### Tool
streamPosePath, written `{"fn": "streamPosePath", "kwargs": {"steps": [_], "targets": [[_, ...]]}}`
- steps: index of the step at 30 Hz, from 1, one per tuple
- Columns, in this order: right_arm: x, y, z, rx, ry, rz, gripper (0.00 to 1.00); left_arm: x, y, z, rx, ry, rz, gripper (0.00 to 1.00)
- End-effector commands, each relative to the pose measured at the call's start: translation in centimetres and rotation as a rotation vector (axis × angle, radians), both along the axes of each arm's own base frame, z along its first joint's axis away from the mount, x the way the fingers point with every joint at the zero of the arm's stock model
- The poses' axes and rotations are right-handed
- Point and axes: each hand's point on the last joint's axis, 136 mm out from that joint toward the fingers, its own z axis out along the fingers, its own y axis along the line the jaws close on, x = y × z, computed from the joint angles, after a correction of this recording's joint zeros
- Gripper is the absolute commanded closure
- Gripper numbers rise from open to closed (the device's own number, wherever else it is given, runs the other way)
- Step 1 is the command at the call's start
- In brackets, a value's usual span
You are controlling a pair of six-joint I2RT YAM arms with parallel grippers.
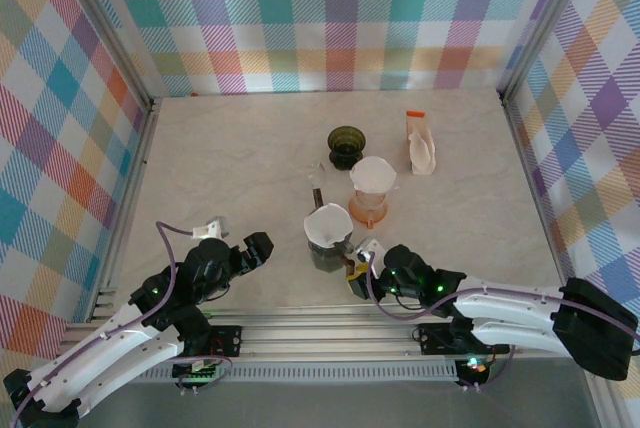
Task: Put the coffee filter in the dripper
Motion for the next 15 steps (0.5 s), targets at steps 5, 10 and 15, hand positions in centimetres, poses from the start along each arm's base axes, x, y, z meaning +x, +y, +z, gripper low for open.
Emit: {"fn": "streamPosePath", "kwargs": {"steps": [5, 10, 15], "targets": [[0.9, 1.6, 2.0, 0.051, -0.059, 0.019, 0.67, 0.0, -0.6, 0.1, -0.021, -0.008, -0.021, 0.0], [1.2, 2.2, 1.7, 0.031, -0.066, 0.031, 0.7, -0.1, -0.6, 0.2, -0.023, -0.012, -0.023, 0.0], [1.6, 2.7, 1.8, 0.024, -0.085, 0.035, 0.71, -0.1, -0.4, 0.6, -0.025, -0.019, -0.022, 0.0]]}}
